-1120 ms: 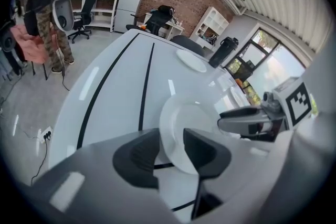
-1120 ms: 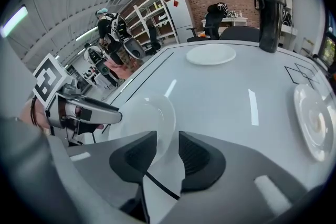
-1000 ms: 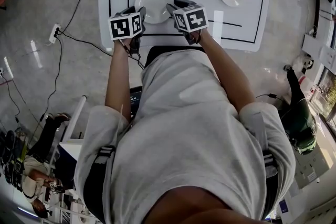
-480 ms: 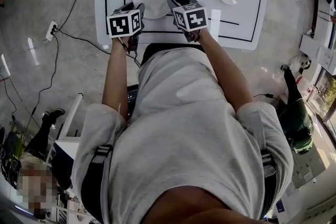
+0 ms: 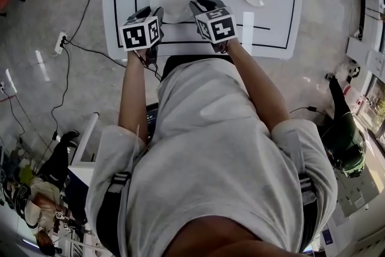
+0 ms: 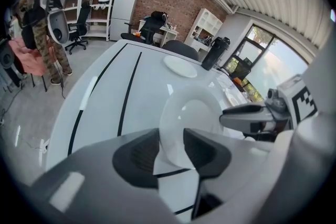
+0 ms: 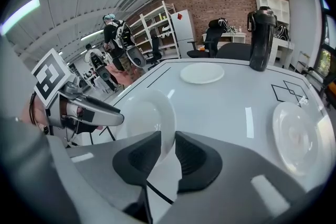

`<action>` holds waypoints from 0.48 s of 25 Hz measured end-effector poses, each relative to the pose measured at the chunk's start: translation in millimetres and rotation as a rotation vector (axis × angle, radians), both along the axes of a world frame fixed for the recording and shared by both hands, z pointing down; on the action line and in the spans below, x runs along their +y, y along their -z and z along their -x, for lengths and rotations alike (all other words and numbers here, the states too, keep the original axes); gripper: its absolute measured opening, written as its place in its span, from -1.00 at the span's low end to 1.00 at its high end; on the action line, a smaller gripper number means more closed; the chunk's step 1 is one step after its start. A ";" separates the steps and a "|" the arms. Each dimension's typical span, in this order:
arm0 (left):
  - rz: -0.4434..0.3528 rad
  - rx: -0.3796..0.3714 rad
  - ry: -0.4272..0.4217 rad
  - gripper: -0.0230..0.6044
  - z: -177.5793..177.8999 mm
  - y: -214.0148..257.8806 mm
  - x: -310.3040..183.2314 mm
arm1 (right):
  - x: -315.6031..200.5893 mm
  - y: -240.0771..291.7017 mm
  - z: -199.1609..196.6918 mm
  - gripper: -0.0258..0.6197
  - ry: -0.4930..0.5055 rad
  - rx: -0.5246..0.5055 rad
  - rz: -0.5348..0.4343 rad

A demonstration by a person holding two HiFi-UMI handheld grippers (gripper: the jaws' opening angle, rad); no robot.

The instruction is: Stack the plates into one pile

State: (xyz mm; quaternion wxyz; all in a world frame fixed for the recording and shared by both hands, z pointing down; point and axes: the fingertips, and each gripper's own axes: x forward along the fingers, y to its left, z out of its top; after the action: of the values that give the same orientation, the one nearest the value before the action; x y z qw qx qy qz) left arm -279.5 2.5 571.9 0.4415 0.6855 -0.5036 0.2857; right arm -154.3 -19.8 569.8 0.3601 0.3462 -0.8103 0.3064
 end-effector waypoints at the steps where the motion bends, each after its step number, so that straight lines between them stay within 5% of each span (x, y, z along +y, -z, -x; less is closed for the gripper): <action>1: -0.005 -0.001 0.006 -0.47 -2.3 1.7 -1.9 | -1.3 1.5 -2.4 -0.67 -0.003 -0.008 -0.003; 12: -0.021 -0.010 -0.021 -0.48 -41.5 11.5 -18.2 | -20.4 14.7 -39.8 -0.66 -0.034 -0.046 -0.034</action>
State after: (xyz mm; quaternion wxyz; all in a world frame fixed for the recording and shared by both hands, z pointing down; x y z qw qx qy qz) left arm -238.0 -15.7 560.4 0.4286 0.6939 -0.5017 0.2884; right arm -114.4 -40.1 555.1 0.3300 0.3589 -0.8175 0.3066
